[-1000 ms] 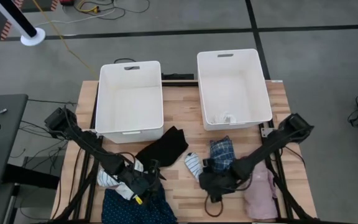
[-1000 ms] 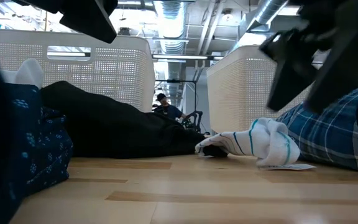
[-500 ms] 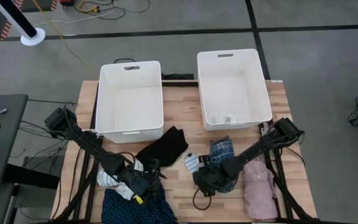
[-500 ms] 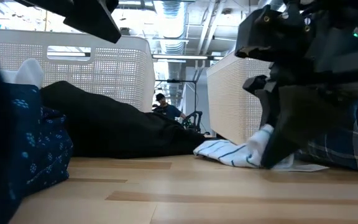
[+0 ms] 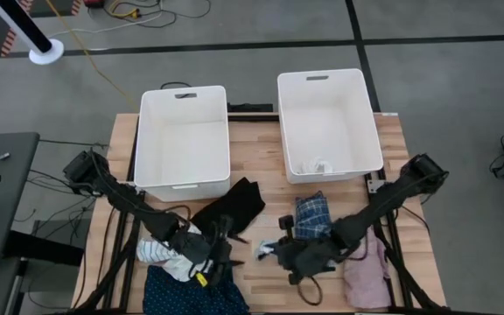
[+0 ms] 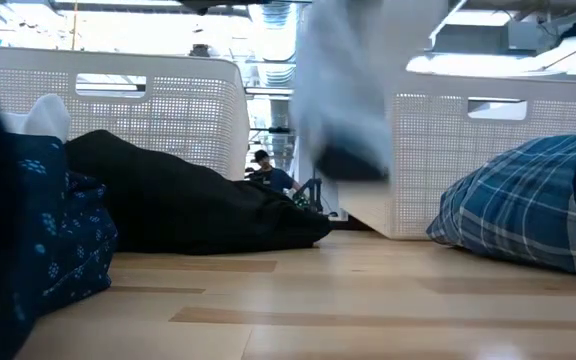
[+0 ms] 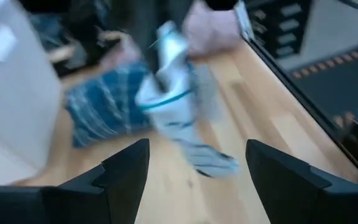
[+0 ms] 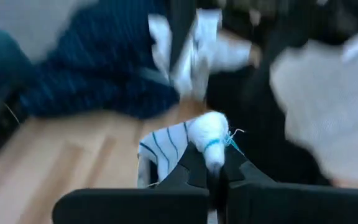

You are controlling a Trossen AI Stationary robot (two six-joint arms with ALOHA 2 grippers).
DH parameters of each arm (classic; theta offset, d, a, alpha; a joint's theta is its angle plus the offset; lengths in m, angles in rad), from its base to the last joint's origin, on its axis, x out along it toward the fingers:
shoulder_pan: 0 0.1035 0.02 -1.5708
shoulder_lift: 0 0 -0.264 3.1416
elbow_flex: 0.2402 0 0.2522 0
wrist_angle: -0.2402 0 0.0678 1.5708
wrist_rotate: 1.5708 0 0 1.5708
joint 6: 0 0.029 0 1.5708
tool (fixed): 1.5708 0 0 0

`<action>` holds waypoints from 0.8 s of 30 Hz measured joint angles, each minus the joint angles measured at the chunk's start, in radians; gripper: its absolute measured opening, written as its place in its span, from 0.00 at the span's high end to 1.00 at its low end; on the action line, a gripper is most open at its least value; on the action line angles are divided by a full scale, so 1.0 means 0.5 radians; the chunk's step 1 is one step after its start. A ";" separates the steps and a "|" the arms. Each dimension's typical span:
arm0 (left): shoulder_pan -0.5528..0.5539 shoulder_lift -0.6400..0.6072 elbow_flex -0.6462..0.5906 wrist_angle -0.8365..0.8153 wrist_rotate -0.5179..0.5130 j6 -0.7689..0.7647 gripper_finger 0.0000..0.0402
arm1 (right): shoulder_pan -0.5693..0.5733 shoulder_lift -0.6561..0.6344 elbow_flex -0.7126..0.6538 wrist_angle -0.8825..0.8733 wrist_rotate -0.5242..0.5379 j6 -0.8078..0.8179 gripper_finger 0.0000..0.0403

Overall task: Sort clothes
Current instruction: Put the right striped sock into the right bin

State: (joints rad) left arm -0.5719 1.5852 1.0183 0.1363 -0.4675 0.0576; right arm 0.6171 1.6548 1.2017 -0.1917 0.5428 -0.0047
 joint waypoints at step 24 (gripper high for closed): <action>0.204 0.001 0.000 0.566 0.088 0.000 0.35 | -0.037 -0.108 0.169 0.183 0.131 -0.532 0.99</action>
State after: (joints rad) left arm -0.4698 1.5856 1.0183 0.4194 -0.4235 0.0574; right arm 0.5986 1.6009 1.2864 -0.1001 0.6083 -0.2707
